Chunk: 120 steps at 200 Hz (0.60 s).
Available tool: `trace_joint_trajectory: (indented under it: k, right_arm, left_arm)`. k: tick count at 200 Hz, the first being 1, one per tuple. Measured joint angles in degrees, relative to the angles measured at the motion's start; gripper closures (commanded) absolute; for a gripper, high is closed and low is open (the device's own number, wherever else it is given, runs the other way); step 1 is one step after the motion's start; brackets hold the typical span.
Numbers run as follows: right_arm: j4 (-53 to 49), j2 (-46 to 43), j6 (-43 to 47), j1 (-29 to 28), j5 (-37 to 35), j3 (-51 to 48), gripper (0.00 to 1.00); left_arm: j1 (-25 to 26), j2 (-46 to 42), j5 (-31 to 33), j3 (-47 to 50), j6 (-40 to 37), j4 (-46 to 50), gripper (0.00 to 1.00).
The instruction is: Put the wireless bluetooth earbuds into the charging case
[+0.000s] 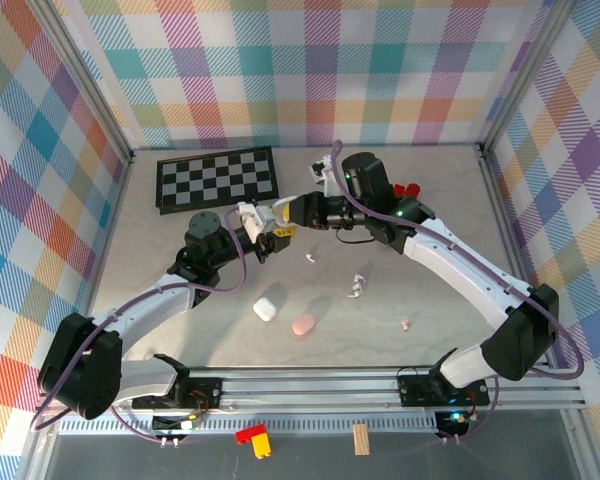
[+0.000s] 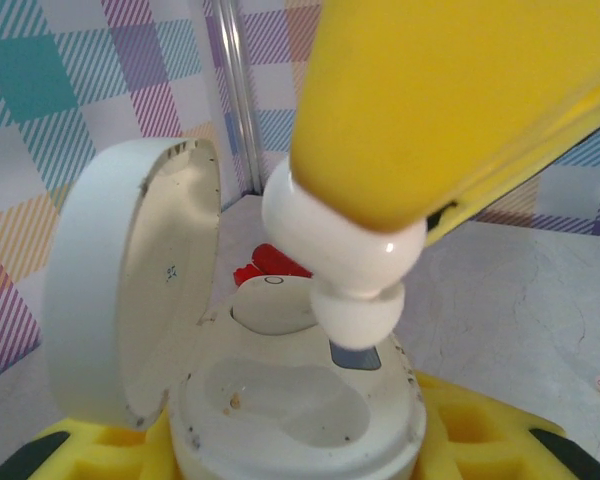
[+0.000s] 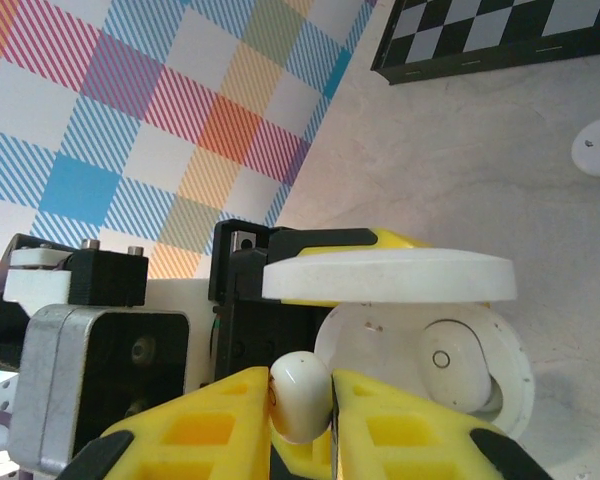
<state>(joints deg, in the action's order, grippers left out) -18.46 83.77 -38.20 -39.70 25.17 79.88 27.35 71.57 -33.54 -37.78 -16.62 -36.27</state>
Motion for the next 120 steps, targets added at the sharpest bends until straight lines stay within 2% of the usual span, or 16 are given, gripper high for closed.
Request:
trace_joint_trajectory:
  k: [91, 120]
  right_arm:
    - [0.0, 2.71, -0.42, 0.02, 0.9, 0.5, 0.79]
    - [0.0, 2.71, -0.72, 0.02, 0.92, 0.61, 0.7]
  left_arm:
    - [0.26, 0.09, 0.2, -0.02, -0.5, 0.39, 0.66]
    - [0.26, 0.13, 0.24, -0.02, -0.04, 0.44, 0.66]
